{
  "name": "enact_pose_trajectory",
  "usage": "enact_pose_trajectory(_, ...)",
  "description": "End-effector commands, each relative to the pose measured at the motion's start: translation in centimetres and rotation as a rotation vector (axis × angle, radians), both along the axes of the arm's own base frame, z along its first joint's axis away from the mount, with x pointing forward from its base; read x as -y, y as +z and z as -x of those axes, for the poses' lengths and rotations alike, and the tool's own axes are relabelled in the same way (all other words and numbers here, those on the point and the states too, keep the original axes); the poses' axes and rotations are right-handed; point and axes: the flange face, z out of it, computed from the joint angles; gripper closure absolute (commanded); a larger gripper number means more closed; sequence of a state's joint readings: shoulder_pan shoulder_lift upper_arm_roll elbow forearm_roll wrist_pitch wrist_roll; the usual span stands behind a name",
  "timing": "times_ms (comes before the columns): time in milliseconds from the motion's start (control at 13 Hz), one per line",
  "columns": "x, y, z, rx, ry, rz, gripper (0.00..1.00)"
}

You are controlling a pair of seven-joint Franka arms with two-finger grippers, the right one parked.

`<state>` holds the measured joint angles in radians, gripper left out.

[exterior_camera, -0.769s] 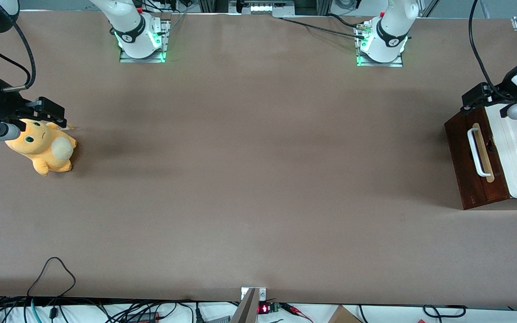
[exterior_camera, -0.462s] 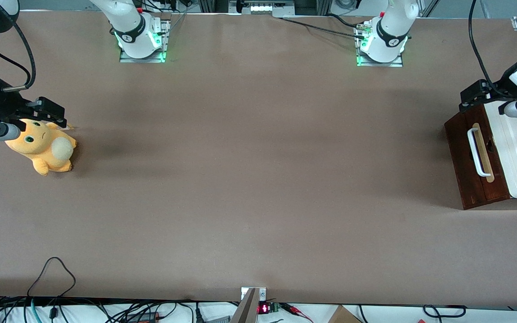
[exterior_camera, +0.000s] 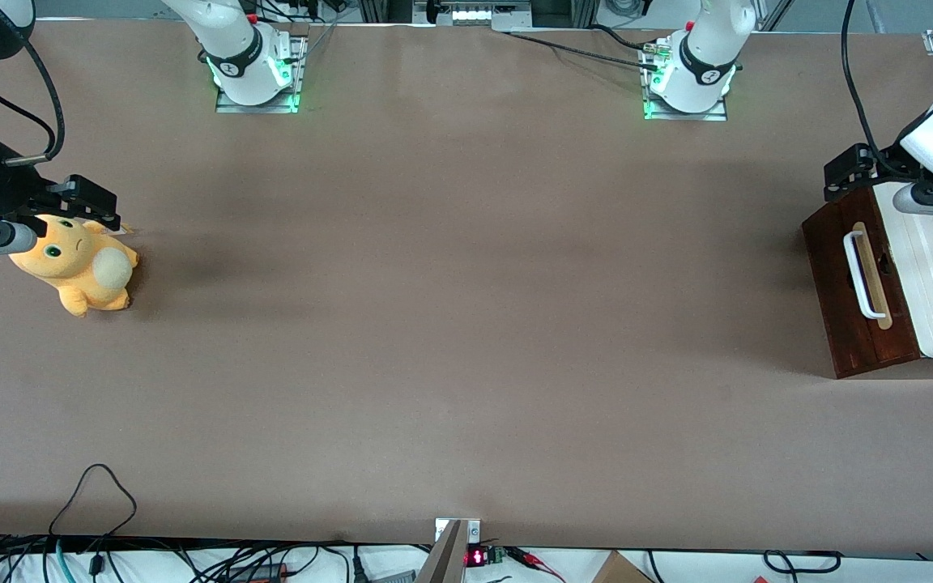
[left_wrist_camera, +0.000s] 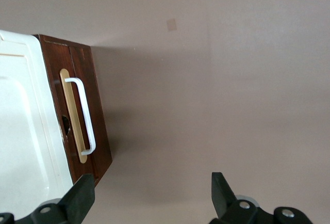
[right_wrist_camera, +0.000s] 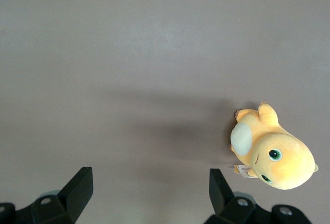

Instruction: Open lower drawer with left arm only

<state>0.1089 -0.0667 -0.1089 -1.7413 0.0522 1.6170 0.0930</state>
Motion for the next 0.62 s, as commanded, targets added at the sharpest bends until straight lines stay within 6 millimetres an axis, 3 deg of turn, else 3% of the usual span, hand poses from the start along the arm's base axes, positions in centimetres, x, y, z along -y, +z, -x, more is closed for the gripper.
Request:
enact_pose_trajectory(0, 1.4, -1.1, -0.4, -0.055, -0.052, -0.088, 0.0)
enact_pose_trajectory(231, 2.0, -4.0, -0.9, -0.061, 0.032, -0.199, 0.0)
enact_pose_trajectory(385, 5.0, -6.8, -0.4, -0.058, 0.01, -0.395, 0.0)
enact_pose_trajectory(538, 6.8, -10.5, -0.1, -0.049, 0.098, -0.517, 0.0)
